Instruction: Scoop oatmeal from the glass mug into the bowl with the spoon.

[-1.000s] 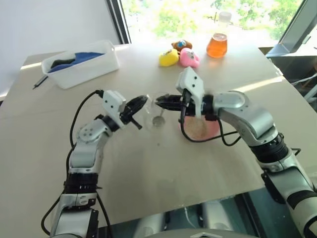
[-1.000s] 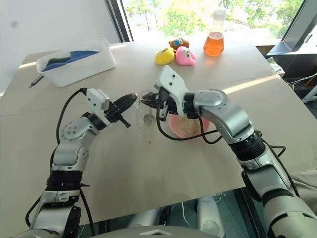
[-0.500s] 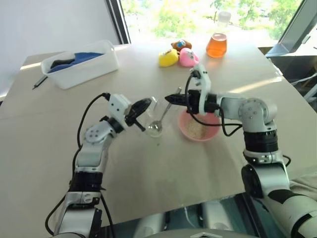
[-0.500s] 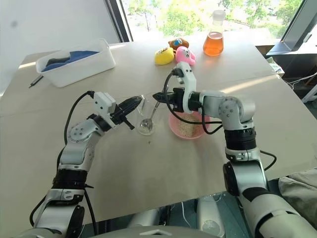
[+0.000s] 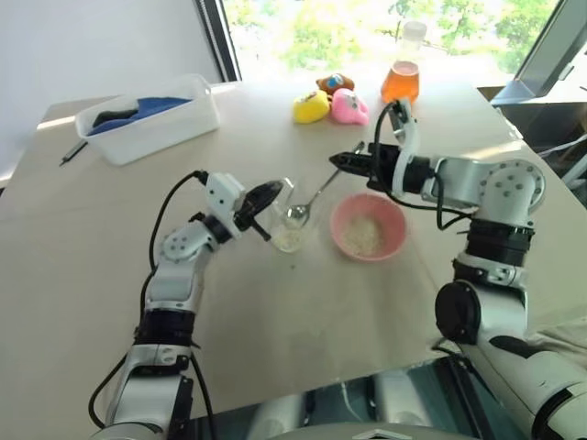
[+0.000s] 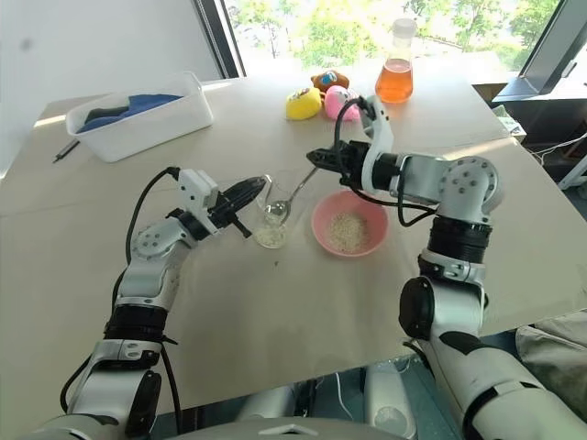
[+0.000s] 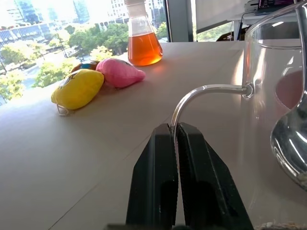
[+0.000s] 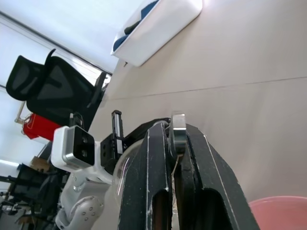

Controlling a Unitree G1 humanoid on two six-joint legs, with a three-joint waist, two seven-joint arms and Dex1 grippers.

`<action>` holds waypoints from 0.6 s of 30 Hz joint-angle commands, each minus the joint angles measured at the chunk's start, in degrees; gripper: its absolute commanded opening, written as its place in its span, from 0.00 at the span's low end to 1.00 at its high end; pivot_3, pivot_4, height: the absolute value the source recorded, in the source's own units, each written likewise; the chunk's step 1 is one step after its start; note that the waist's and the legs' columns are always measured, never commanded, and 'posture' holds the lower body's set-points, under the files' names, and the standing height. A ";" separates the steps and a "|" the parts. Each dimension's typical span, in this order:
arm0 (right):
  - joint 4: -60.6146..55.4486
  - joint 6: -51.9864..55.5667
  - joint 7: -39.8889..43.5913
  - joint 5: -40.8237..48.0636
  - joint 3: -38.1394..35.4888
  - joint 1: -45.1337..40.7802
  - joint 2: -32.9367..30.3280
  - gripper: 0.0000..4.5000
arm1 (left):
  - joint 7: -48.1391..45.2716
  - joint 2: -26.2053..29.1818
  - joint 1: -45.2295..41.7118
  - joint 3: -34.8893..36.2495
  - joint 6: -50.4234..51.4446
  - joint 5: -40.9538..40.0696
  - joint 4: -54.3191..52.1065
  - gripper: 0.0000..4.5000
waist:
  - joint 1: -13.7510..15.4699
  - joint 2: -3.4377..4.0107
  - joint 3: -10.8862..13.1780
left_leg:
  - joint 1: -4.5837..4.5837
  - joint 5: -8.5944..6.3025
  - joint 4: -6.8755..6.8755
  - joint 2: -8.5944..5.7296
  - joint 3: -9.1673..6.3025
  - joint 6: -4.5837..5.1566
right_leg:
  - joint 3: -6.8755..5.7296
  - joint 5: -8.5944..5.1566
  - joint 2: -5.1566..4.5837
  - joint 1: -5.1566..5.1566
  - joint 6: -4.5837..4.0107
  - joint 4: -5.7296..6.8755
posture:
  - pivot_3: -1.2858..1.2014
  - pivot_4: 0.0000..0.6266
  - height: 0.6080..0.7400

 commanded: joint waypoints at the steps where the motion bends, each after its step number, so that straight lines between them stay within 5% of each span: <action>1: 0.15 1.86 0.31 2.83 -3.90 -3.26 -1.19 0.00 | 0.08 0.00 -0.28 0.16 -1.89 0.30 -0.58 0.01 | 0.04 0.00 0.00 | 0.00 0.00 0.00 0.00 0.00 0.00 | 0.00 0.00 -0.01 0.00 0.00 0.00 | 0.52 0.24 1.00; 18: 3.53 4.53 -2.69 6.06 -13.33 -6.32 -7.57 0.00 | 0.87 -1.67 -0.76 0.30 -9.00 1.53 2.78 0.01 | 0.06 0.00 0.00 | 0.00 0.00 0.01 0.00 0.05 0.00 | 0.07 0.00 -0.05 0.00 0.00 0.06 | 0.52 0.24 1.00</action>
